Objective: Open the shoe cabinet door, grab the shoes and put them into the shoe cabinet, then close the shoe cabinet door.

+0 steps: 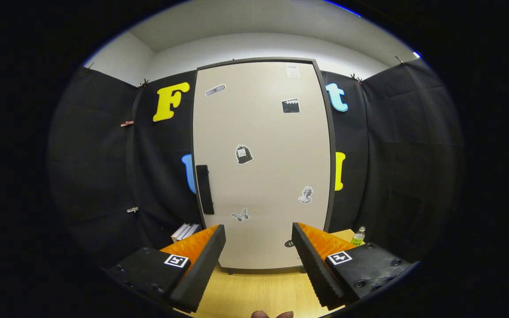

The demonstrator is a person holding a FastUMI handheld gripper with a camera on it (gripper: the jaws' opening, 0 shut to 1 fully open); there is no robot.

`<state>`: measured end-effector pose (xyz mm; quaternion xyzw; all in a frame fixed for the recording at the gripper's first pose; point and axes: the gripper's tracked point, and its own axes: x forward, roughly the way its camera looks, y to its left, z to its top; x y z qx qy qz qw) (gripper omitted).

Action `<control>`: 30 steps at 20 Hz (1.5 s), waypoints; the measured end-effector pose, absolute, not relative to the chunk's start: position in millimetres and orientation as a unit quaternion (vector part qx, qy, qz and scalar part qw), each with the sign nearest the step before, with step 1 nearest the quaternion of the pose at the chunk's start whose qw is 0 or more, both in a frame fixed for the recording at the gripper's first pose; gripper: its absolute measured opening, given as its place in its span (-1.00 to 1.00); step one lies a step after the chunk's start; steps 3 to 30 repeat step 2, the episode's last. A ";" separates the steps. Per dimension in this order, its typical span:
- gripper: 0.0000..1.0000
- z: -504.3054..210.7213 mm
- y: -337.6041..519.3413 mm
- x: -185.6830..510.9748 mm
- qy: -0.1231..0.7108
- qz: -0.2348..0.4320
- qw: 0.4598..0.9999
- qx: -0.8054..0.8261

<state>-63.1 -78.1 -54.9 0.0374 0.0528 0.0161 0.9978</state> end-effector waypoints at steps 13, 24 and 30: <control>0.95 -54.3 -80.5 -61.9 0.052 0.015 0.998 0.036; 0.95 -54.3 -80.5 -61.9 0.052 0.015 0.998 0.036; 0.95 -54.3 -80.5 -61.9 0.052 0.015 0.998 0.036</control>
